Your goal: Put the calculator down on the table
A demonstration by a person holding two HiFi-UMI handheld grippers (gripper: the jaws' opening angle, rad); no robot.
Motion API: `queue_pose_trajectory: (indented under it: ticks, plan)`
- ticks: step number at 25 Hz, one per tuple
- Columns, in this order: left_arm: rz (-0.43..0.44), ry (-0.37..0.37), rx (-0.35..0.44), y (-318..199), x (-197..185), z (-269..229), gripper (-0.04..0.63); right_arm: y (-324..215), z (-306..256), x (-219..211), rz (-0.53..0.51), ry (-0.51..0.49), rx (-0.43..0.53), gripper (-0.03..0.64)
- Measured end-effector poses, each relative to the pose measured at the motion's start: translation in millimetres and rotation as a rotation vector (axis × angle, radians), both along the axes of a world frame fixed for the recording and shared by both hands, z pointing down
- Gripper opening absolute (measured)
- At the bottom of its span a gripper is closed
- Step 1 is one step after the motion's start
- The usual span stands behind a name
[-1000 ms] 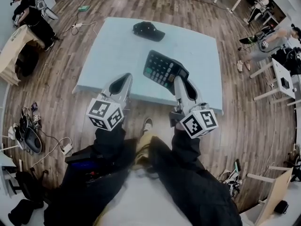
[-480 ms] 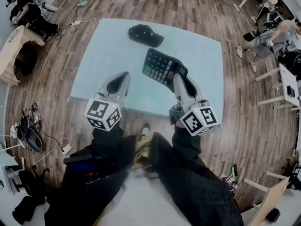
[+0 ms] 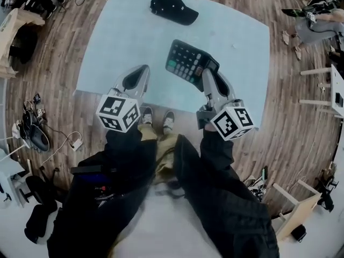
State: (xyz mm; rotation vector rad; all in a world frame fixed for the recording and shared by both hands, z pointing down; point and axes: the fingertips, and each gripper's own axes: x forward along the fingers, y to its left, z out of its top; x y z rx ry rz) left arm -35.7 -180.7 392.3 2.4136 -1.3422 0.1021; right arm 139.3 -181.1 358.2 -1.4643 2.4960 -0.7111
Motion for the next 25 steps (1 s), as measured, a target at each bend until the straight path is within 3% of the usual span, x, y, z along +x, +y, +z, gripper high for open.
queue_pose_trajectory:
  ticks: [11, 25]
  plan:
    - [0.080, -0.014, -0.182, -34.4, 6.6, 98.3, -0.005, -12.6, 109.4, -8.3, 0.061, -0.044, -0.256, 0.054]
    - [0.116, -0.060, -0.427, -17.0, 9.6, 217.9, -0.005, -9.8, 242.8, -25.6, 0.021, -0.074, -0.533, 0.054]
